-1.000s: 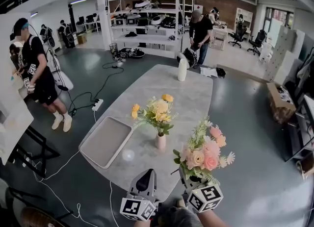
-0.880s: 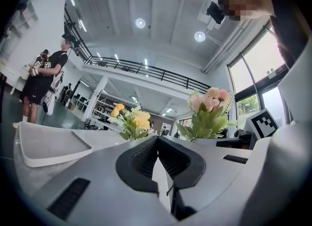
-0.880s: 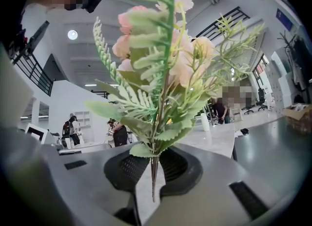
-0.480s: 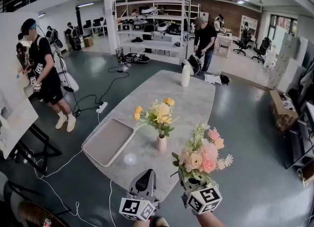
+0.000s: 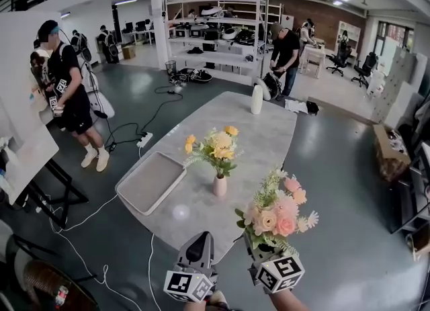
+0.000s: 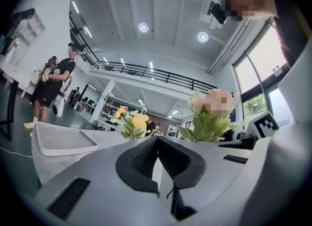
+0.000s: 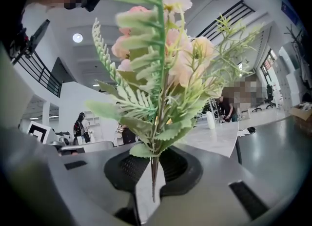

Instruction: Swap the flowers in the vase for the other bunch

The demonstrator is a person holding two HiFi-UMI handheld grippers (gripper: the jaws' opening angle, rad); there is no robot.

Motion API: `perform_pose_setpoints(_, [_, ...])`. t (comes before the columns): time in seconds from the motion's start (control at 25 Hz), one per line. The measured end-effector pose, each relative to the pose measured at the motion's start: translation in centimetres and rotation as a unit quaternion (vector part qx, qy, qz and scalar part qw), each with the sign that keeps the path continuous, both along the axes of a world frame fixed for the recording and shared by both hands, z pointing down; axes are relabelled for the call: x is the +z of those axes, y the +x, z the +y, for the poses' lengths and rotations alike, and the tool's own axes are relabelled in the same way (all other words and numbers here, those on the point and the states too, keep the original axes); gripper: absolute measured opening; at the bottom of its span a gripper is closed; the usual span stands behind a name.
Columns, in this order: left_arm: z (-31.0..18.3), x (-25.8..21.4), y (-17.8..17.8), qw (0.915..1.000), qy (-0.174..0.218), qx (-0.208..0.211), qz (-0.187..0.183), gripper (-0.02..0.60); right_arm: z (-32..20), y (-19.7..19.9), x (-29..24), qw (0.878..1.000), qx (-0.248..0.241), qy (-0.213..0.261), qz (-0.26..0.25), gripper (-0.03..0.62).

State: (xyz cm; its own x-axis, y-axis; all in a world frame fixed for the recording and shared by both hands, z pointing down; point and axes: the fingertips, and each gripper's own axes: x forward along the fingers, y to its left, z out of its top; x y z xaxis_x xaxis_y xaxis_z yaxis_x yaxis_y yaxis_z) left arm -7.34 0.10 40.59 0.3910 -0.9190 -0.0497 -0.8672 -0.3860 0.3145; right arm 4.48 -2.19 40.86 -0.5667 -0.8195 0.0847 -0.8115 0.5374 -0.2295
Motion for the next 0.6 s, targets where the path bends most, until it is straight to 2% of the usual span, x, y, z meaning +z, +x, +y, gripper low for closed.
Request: perform_pose_setpoints(0.6, [6.8,-0.6,2.1,0.9998,-0.006,-0.02,-0.009,0.014,6.1,1.9,-0.6,1.0,-0.021,-0.002,-0.008,0.071])
